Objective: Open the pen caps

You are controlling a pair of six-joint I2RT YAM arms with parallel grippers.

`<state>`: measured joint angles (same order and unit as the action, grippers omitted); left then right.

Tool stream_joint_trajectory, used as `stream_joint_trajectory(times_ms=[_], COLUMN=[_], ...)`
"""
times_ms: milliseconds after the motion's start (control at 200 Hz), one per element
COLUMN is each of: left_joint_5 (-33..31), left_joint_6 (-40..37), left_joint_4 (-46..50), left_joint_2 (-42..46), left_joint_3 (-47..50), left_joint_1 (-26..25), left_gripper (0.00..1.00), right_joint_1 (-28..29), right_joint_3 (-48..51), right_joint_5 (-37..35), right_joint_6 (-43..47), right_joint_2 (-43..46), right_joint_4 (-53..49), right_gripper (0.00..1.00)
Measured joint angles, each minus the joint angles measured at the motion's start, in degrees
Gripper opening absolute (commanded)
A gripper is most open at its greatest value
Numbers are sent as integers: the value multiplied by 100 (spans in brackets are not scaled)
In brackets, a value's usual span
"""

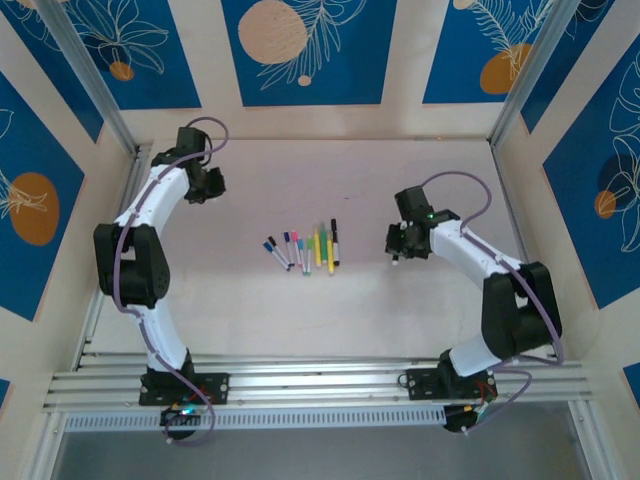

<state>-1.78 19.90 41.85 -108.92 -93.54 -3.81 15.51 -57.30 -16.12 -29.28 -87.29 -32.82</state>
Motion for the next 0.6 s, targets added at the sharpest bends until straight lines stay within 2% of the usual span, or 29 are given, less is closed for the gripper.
stream_joint_trajectory(times_ms=[305,595], left_joint_5=[-256,-505], left_joint_6=[-232,-249], left_joint_4=[131,105], left_joint_2=[-354,-940], left_joint_3=[-186,-334], left_joint_1=[616,732], left_gripper=[0,0], right_joint_1=[-1134,-1495], right_joint_3=[-1408,-2031], right_joint_5=[-308,-321], right_joint_6=[533,636], right_joint_2=[-1641,-2437], right_joint_4=[236,188], right_gripper=[0,0])
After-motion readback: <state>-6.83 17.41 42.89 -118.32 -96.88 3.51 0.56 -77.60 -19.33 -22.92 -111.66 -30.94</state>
